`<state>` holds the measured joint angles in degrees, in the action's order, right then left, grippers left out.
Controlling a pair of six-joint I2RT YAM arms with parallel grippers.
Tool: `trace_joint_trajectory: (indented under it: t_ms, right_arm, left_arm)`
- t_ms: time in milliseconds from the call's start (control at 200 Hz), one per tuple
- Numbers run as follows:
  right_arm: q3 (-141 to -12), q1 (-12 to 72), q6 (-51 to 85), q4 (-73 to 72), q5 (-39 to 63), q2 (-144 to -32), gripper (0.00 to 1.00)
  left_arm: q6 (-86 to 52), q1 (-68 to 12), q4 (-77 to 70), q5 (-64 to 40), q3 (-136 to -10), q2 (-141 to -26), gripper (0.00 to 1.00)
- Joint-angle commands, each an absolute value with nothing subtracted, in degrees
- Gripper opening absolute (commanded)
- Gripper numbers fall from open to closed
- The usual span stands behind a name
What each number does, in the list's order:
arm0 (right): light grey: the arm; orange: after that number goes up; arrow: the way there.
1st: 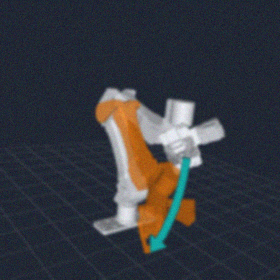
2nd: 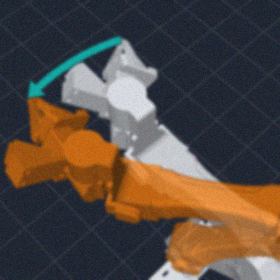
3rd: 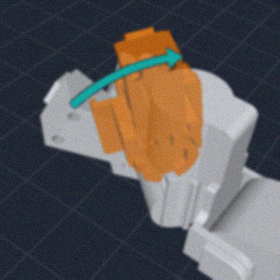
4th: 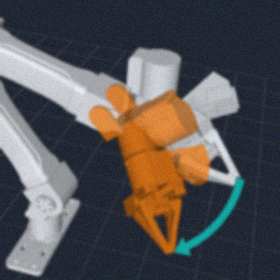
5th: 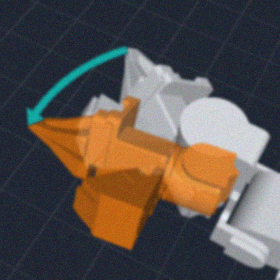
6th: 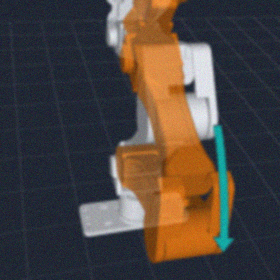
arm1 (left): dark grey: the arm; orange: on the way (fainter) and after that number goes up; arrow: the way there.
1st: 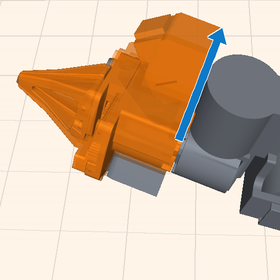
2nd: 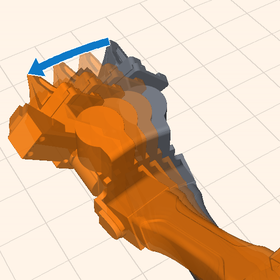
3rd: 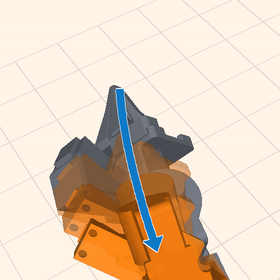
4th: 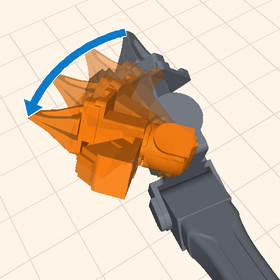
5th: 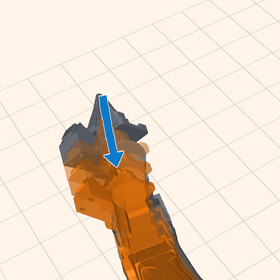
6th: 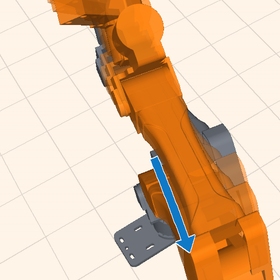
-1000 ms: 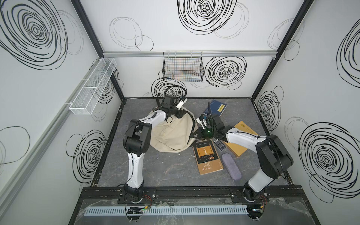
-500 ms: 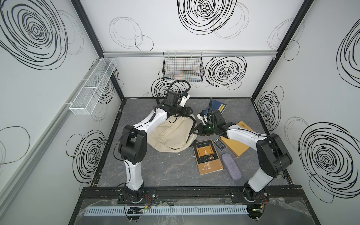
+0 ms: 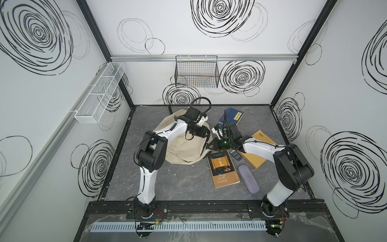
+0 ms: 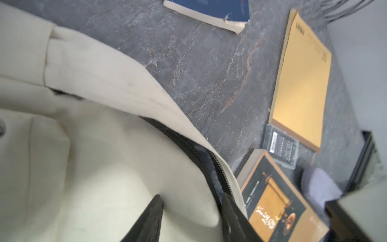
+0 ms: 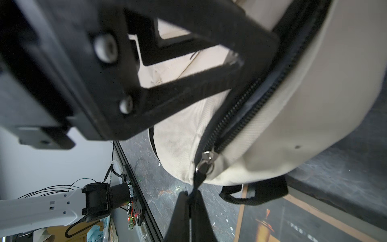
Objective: Pack books, pencil case, and school supplies into a backpack
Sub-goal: Unzip the student bag at the center of the table.
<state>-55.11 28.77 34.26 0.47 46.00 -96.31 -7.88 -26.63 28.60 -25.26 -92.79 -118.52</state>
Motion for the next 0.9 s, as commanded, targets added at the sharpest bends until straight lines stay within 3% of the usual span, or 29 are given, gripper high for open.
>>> trace_joint_trajectory:
  t_ms: [0, 190, 625, 895]
  right_arm:
    - [-54.3, 29.3, 33.2, -0.2, 46.5, -95.8, 0.0]
    - [-54.0, 29.5, 33.3, 0.1, 45.4, -95.3, 0.0]
    - [-54.9, 31.8, 34.3, 0.0, 42.2, -96.2, 0.0]
    - [-56.4, 34.9, 36.2, -0.9, 41.0, -94.9, 0.0]
  left_arm:
    - [-9.8, -25.6, 28.1, -24.2, -92.3, -119.2, 0.25]
    - [-11.8, -24.7, 25.6, -24.7, -90.9, -117.3, 0.0]
    - [-22.8, -22.4, 16.1, -26.6, -91.2, -109.1, 0.0]
    - [-26.8, -22.5, 12.9, -21.6, -90.5, -106.5, 0.0]
